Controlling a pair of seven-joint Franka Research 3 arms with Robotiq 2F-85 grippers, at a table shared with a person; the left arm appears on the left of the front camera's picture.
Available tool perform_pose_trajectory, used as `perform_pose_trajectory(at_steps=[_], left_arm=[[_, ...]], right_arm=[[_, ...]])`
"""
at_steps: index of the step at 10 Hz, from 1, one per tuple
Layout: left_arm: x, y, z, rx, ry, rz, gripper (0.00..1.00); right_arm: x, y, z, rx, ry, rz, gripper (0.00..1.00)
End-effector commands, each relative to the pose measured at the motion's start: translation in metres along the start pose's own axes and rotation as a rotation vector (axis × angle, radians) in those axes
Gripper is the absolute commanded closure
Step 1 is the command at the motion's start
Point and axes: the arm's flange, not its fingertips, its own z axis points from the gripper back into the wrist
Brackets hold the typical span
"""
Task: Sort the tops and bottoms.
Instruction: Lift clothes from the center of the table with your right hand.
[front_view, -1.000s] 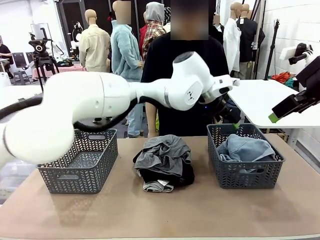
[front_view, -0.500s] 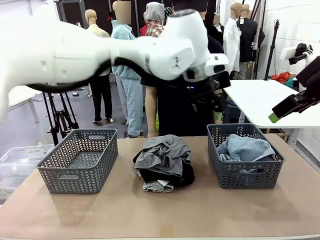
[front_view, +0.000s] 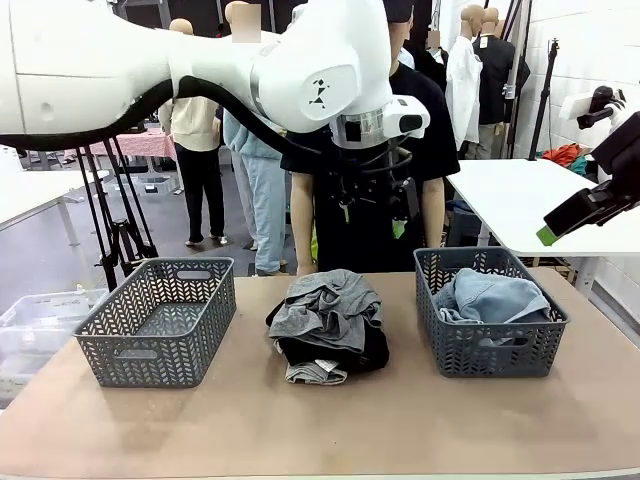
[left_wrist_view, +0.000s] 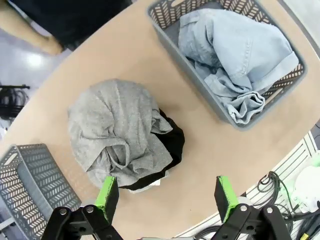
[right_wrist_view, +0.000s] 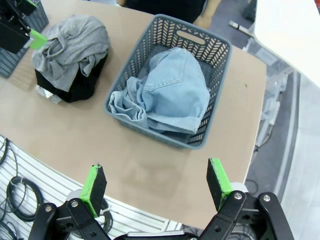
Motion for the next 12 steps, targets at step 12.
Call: perform_pose_trajectory(at_steps=[12], left_arm=[[-0.186,0.095,0.061,0.219,0.083,0.079,0.00]], right_arm=[[-0.001,-0.001,-0.001,-0.011,0.011,0.008,0.00]])
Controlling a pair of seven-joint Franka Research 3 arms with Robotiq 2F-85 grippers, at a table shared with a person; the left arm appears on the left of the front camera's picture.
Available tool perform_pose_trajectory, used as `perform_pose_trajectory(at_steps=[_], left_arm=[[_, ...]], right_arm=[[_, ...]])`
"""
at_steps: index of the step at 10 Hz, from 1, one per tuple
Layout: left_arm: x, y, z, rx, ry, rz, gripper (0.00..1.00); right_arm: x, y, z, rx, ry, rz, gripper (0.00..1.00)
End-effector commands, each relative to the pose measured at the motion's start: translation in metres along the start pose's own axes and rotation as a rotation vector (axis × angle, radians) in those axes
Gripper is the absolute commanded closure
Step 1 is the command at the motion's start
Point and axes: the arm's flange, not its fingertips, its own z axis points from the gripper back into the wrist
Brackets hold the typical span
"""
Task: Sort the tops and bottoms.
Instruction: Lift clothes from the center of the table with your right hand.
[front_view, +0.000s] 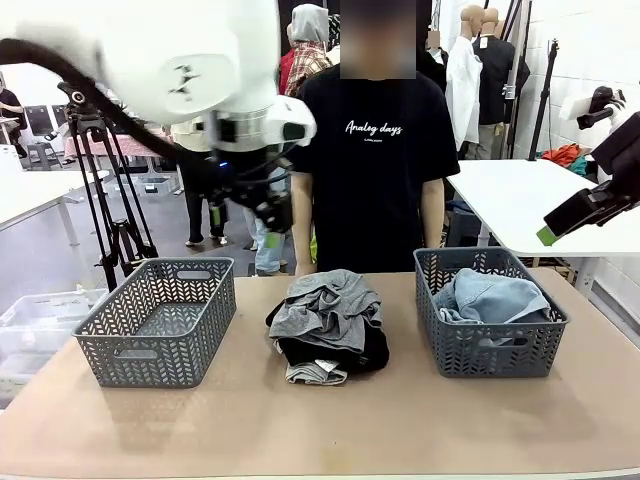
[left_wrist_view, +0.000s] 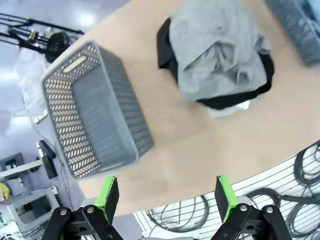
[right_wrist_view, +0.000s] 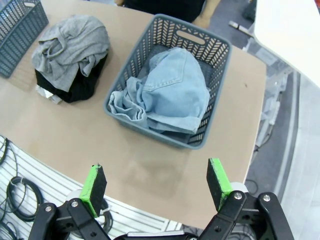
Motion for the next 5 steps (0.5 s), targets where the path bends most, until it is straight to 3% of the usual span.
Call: perform_pose_trajectory(at_steps=[1,3,4,5], left_arm=[[-0.042,0.018,-0.005,-0.111,-0.050,-0.102,0.00],[-0.060,0.024,-0.001,-0.298,-0.171,-0.146,0.00],[-0.059,0.020,0.007,-0.335,-0.140,-0.181,0.00],[-0.040,0.007,0.010,-0.236,-0.079,-0.175,0.00]], right_arm=[[-0.001,-0.001,-0.001,-0.010,0.011,0.008,0.00],[-0.001,-0.001,-0.001,-0.010,0.011,0.008,0.00],[-0.001,-0.001,-0.001,-0.010,0.011,0.008,0.00],[-0.001,-0.001,-0.001,-0.010,0.011,0.008,0.00]])
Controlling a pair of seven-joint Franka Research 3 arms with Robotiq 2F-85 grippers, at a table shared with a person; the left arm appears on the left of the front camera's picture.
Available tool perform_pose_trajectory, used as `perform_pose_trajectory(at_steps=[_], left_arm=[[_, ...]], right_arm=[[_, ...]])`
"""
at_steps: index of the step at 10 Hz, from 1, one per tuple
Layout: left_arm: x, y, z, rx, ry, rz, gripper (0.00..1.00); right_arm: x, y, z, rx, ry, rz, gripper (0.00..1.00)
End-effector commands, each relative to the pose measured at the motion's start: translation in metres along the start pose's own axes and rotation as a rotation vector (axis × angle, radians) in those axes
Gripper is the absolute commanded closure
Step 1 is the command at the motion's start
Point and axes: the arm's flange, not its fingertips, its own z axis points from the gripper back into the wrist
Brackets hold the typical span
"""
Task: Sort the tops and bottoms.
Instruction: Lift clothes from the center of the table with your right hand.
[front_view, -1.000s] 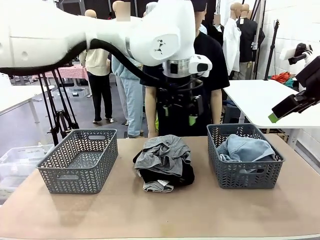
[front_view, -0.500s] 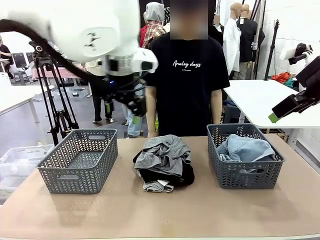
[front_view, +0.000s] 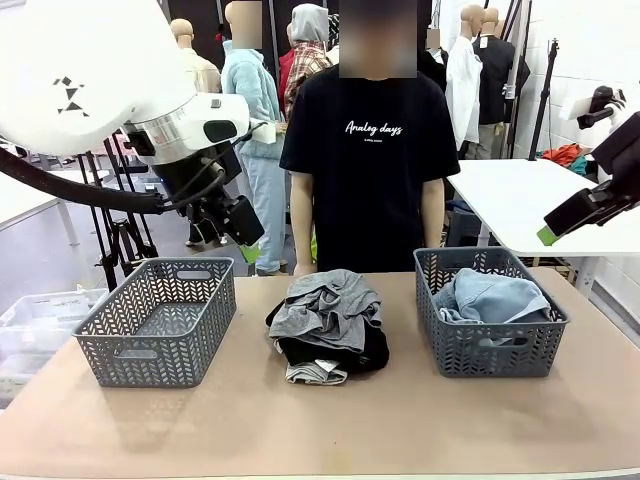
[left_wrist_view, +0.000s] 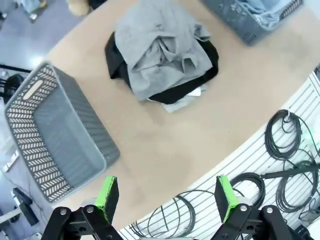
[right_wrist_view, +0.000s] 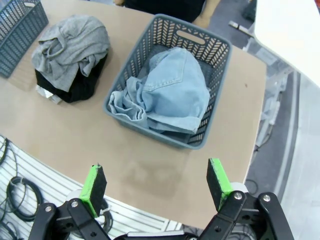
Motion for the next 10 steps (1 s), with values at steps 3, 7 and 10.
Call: perform_pose_trajectory(at_steps=[3,7,10], left_arm=[[0.000,0.005,0.000,0.020,-0.013,0.017,0.00],[-0.034,0.033,0.013,-0.053,-0.080,0.049,0.00],[-0.083,0.056,0.013,-0.096,-0.035,-0.032,0.00]], right_arm=[[-0.001,-0.001,-0.001,-0.010,0.011,0.008,0.00],[-0.001,-0.001,-0.001,-0.010,0.011,0.008,0.00],[-0.001,-0.001,-0.001,-0.010,0.011,0.008,0.00]])
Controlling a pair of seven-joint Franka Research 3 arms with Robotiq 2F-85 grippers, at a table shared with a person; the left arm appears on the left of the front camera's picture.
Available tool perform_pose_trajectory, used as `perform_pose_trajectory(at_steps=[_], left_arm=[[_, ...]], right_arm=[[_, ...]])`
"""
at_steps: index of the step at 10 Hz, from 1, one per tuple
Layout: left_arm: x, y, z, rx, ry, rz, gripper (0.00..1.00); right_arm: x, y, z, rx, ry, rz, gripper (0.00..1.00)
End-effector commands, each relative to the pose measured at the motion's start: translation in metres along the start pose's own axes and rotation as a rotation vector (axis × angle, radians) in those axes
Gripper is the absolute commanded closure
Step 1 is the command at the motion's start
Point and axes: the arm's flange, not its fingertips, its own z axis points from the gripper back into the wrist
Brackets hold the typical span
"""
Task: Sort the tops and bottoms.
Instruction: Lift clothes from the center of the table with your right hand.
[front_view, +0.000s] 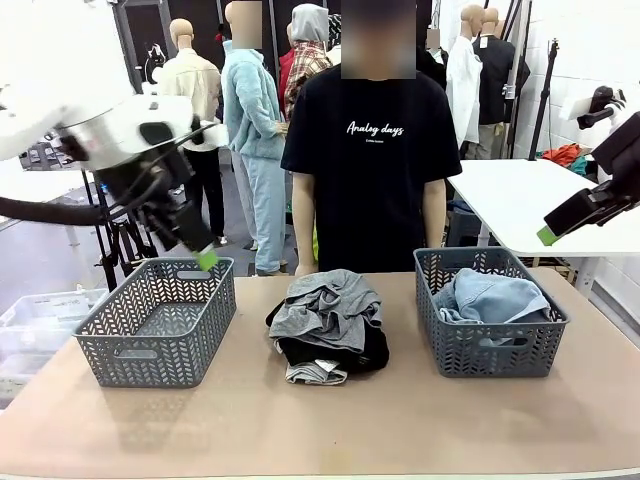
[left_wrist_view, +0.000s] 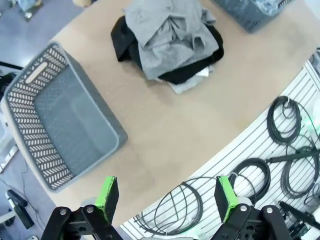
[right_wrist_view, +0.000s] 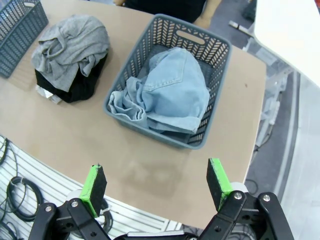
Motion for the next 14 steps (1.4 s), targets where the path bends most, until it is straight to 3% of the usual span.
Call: perform_pose_trajectory(at_steps=[1,5,6,11,14], left_arm=[[-0.032,0.007,0.002,-0.085,-0.011,-0.041,0.00],[-0.029,0.003,0.012,-0.046,-0.085,-0.070,0.00],[-0.036,0.009,0.009,-0.041,-0.024,-0.050,0.00],[-0.036,0.009,0.009,-0.041,-0.024,-0.050,0.00],[-0.036,0.009,0.009,-0.041,-0.024,-0.050,0.00]], right_arm=[[-0.001,-0.001,-0.001,-0.010,0.011,0.008,0.00],[-0.001,-0.001,-0.001,-0.010,0.011,0.008,0.00],[0.000,0.000,0.000,0.000,0.000,0.000,0.00],[0.113,0.051,-0.103,0.177,0.027,0.269,0.00],[0.173,0.074,-0.183,0.223,0.104,0.318,0.00]])
